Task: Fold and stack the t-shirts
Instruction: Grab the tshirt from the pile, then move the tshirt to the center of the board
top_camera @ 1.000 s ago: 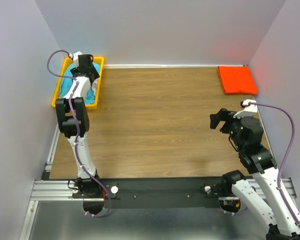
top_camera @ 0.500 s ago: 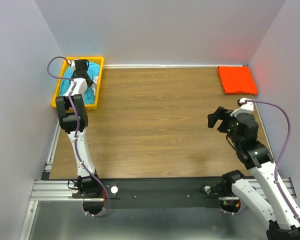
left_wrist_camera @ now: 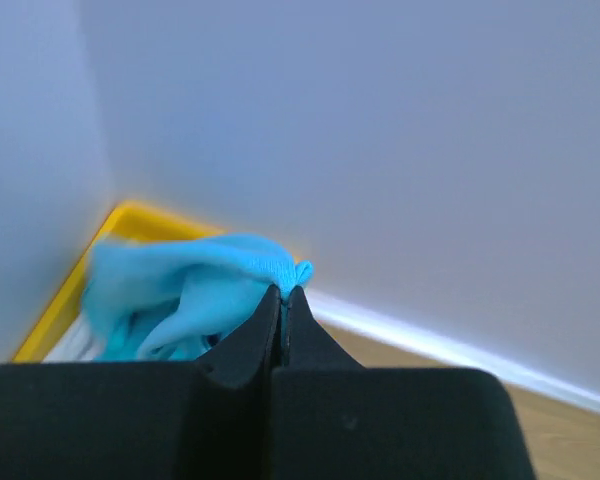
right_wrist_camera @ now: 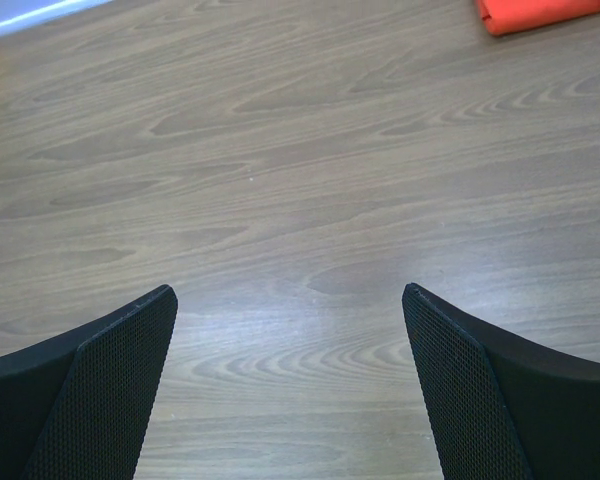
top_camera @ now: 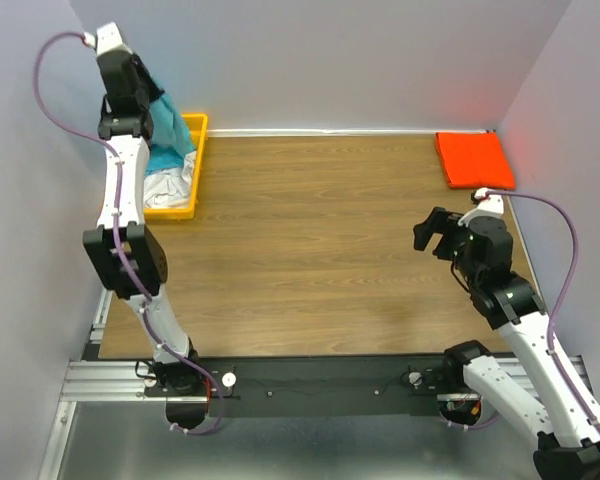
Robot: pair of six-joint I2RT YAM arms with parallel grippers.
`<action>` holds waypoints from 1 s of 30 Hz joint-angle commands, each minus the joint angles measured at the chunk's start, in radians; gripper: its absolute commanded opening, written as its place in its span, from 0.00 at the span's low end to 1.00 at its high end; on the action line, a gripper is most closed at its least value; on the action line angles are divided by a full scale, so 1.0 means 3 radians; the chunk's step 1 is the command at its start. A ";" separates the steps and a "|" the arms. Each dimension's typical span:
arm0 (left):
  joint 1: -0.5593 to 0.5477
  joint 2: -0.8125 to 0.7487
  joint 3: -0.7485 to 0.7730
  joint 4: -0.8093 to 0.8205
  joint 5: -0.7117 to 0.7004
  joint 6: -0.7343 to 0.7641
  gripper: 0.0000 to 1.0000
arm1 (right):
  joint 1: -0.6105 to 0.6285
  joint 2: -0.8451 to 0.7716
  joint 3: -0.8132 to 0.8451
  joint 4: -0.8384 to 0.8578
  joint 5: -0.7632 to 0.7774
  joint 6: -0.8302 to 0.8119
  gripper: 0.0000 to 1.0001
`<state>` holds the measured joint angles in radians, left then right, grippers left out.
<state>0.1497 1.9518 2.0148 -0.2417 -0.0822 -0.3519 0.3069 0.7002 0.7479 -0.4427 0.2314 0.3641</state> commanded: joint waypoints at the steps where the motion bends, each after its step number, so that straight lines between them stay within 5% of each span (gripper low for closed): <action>1: -0.0273 -0.0452 0.0247 0.0570 0.1156 -0.0090 0.00 | 0.0015 0.0018 0.0171 -0.0012 0.0057 -0.0058 1.00; 6: -0.0734 -0.0702 0.0484 0.0626 0.1532 0.0033 0.00 | 0.0020 -0.0063 0.0192 -0.0012 0.0052 -0.0063 1.00; 13: -0.1036 -0.1172 -0.0185 0.0662 0.2155 0.0180 0.00 | 0.0020 -0.0197 0.0140 -0.0007 0.0052 -0.0099 1.00; 22: -0.1097 -0.2358 -0.2220 0.0719 0.1078 0.0539 0.00 | 0.0020 0.0074 0.0100 0.0090 -0.0279 -0.0237 1.00; 26: -0.1087 -0.2629 -0.3057 0.0703 0.0643 0.0463 0.00 | 0.0020 0.0493 0.0084 0.0299 -0.1217 -0.0410 1.00; 30: -0.1077 -0.2732 -0.3581 0.0938 0.0606 0.0396 0.00 | 0.0015 0.1188 0.0120 0.0427 -0.1624 -0.0370 1.00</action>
<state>-0.1780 1.1580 1.0367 -0.0360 0.1867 -0.2287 0.3069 0.9218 0.7792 -0.3584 -0.0376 0.2768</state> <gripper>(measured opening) 0.011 0.997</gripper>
